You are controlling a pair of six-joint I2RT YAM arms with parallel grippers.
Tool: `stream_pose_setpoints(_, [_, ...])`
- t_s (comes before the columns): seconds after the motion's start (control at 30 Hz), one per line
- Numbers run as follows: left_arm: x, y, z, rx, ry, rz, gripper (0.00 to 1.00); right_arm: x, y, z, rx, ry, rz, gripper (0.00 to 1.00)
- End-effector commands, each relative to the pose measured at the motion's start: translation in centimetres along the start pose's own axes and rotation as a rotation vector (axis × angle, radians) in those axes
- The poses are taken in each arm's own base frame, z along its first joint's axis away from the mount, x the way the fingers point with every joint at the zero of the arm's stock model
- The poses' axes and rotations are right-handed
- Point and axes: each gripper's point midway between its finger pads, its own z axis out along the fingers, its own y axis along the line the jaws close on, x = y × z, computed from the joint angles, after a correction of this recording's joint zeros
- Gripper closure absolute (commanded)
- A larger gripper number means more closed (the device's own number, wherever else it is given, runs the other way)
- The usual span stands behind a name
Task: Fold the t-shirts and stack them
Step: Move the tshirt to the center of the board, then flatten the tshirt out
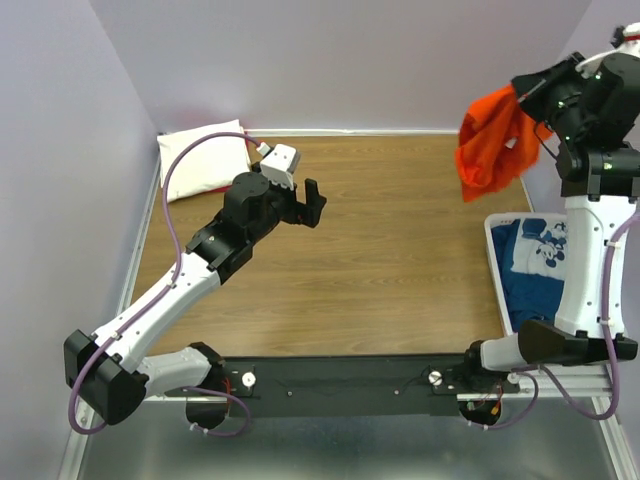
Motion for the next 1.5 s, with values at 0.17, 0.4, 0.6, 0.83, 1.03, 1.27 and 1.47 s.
stream_pose_setpoints(0.17, [-1.7, 5.2, -1.5, -0.176, -0.062, -0.120, 0.02, 6.1, 15.5, -1.6, -0.446, 0.183, 0.005, 1.00])
stream_pose_setpoints(0.4, [-0.9, 8.0, -2.4, -0.229, -0.072, -0.193, 0.02, 14.3, 17.2, -3.1, -0.451, 0.321, -0.060, 0.91])
stream_pose_setpoints(0.6, [3.6, 8.7, -1.9, -0.263, 0.007, -0.279, 0.02, 28.5, 2.0, 0.0, -0.006, 0.553, -0.201, 0.21])
stream_pose_setpoints(0.83, [11.8, 9.9, -2.0, -0.355, 0.127, -0.465, 0.03, 40.9, -2.3, -6.5, -0.035, 0.869, -0.160, 0.22])
stream_pose_setpoints(1.03, [18.6, 11.0, -3.0, -0.455, 0.210, -0.618, 0.06, 49.4, -0.7, -12.3, -0.095, 1.040, -0.247, 0.23])
stream_pose_setpoints(1.27, [21.4, 12.8, -3.7, -0.577, 0.236, -0.669, 0.06, 54.8, 0.4, -14.5, -0.134, 1.131, -0.253, 0.23])
stream_pose_setpoints(1.47, [21.4, 14.3, -3.9, -0.642, 0.217, -0.665, 0.06, 57.5, -0.9, -14.5, -0.080, 1.172, -0.304, 0.34])
